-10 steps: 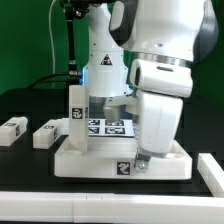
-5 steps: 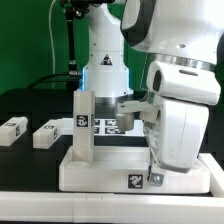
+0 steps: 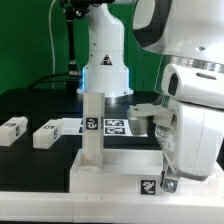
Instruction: Assemble desk
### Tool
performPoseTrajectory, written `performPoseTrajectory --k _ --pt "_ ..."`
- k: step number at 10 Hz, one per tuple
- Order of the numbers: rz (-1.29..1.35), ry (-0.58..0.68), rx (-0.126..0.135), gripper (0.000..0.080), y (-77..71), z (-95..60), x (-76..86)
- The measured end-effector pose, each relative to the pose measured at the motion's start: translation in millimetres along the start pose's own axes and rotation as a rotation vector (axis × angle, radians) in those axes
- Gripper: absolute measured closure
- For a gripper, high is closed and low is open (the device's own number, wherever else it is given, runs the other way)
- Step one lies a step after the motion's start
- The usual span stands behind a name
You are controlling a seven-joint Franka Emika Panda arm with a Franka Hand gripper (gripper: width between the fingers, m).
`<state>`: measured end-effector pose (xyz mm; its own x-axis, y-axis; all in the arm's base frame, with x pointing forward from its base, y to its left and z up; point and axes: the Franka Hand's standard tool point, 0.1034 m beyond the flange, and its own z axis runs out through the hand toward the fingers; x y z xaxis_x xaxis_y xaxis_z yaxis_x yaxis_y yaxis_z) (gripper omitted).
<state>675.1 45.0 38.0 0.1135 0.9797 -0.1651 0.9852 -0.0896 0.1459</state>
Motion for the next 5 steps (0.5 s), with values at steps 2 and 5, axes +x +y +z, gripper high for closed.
performPoseTrajectory --k 2,5 --pt "0.005 -0.003 0.006 0.0737 0.2 -1.3 -0.6" --pt "0.031 0.002 -0.012 0.0489 5.5 -18.3 -0.5"
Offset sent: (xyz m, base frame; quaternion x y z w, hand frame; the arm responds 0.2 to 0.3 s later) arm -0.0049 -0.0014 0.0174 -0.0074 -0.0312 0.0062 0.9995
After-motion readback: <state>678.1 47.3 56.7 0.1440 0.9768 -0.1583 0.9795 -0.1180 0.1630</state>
